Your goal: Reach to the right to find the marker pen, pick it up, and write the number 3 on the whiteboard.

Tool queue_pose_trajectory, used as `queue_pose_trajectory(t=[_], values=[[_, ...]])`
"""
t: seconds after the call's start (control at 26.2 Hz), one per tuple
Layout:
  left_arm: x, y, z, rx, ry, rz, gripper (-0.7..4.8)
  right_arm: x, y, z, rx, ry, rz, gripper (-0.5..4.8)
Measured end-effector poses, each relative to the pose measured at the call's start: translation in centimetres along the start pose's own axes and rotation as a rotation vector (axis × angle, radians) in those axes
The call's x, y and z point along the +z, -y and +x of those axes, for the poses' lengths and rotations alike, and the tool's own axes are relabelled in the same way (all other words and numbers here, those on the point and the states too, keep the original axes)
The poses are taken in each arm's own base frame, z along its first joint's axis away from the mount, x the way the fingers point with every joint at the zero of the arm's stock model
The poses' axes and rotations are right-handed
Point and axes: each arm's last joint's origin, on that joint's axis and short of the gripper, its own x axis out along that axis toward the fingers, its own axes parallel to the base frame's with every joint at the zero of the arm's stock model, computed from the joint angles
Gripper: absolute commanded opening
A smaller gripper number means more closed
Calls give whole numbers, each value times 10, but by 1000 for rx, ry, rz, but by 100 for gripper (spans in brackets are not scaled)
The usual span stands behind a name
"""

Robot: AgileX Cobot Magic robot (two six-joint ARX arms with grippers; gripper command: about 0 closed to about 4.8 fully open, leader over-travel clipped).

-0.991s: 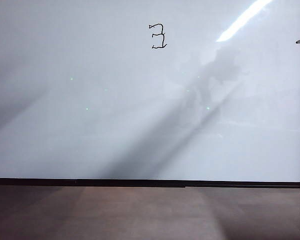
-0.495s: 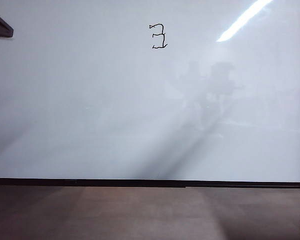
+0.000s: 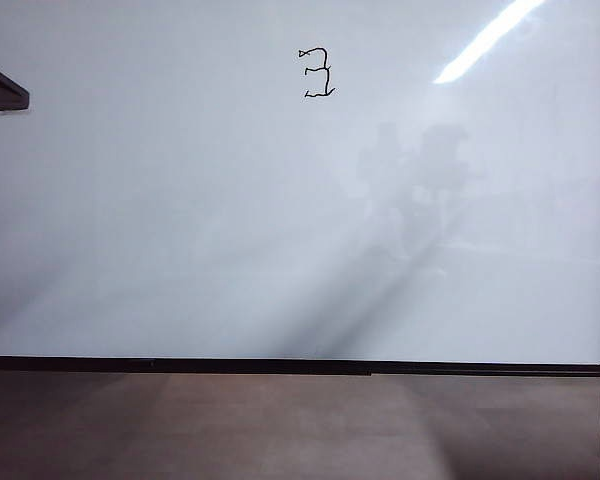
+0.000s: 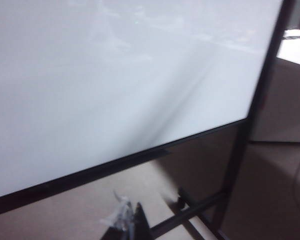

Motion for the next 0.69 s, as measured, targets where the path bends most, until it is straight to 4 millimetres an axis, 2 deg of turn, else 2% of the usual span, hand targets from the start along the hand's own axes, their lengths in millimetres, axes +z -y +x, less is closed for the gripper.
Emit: queue_pose_trajectory(t=[0.19,0.34,0.53,0.69], values=[[-9,-2,-10,33,80,-1,-6,0,0,0,0,0,0,1],[-11,-21,-19,231,152,-2,-6,0,0,0,0,0,0,1],[-13,-50,-28,482,126,15,-6,0,0,0,-1,-3,0,1],[-20,-59,-33,600,68,0,-6,0,0,0,0,-3,1,1]])
